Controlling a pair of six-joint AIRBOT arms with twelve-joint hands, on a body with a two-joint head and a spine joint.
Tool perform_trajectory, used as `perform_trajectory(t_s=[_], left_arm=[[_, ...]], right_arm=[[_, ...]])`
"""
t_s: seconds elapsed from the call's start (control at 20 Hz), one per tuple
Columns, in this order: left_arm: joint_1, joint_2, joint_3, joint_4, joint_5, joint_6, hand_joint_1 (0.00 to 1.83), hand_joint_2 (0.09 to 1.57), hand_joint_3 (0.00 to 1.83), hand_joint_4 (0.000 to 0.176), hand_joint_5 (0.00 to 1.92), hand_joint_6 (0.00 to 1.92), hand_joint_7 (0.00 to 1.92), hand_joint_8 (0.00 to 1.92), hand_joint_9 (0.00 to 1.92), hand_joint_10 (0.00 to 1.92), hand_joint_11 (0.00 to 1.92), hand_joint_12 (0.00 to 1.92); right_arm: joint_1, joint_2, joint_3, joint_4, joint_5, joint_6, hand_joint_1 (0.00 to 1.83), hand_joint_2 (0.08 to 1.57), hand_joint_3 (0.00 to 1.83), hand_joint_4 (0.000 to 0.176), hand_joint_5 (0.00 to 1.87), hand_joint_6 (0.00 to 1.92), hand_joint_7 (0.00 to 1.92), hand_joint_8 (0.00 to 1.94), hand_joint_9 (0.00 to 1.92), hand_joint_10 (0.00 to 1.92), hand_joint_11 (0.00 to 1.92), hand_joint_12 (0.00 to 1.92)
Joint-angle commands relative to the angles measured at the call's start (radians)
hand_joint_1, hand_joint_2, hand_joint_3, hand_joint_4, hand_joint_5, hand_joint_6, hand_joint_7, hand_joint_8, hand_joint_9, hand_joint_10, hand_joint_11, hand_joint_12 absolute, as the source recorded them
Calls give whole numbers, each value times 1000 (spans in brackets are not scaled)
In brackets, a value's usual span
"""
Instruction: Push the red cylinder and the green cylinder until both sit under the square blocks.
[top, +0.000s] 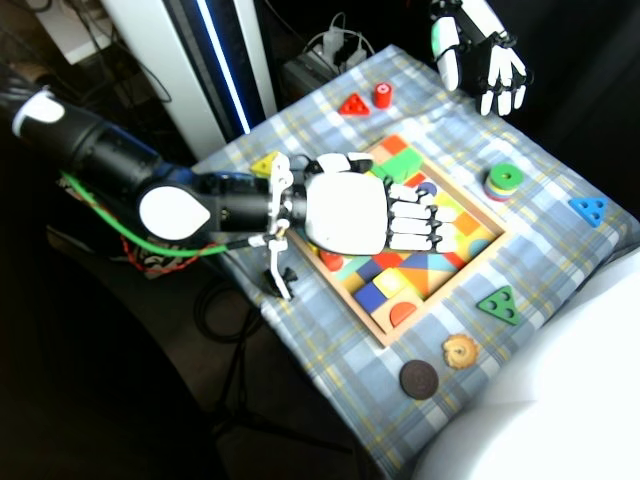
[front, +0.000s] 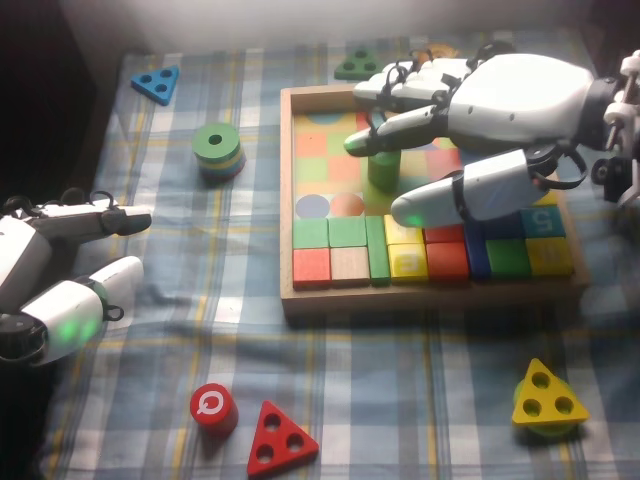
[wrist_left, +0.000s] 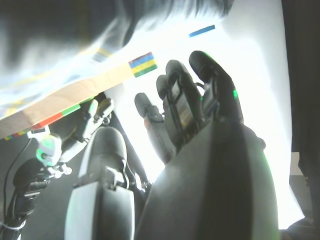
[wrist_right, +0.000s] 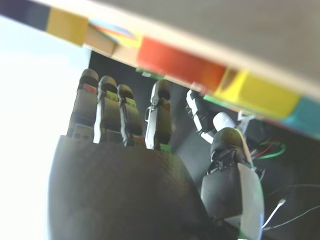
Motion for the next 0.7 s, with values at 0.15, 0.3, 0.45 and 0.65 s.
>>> perform_trajectory(t_s=[0.15, 0.3, 0.45, 0.65], left_arm=[[-9, -4, 7, 27, -112, -4, 612, 1310, 0, 71, 713, 0, 489, 0, 431, 1, 0, 616], [-9, -4, 5, 27, -112, -4, 617, 1308, 0, 62, 723, 3, 487, 1, 428, 1, 0, 627], [-9, -4, 6, 25, -112, -4, 599, 1312, 2, 66, 713, 1, 490, 1, 430, 1, 0, 608], [-9, -5, 5, 25, -114, -5, 620, 1316, 3, 66, 721, 0, 492, 0, 425, 0, 0, 595]], right_arm=[[19, 21, -9, 52, 105, 7, 0, 1097, 0, 47, 325, 6, 57, 5, 0, 0, 0, 0], [19, 24, -3, 52, 89, 6, 0, 1087, 0, 59, 318, 5, 2, 0, 0, 0, 0, 0], [15, 25, 6, 52, 65, 5, 0, 1183, 12, 26, 336, 3, 20, 1, 0, 0, 0, 0], [-1, 20, 2, 52, 63, 5, 0, 1152, 0, 4, 345, 3, 1, 0, 0, 0, 0, 0]])
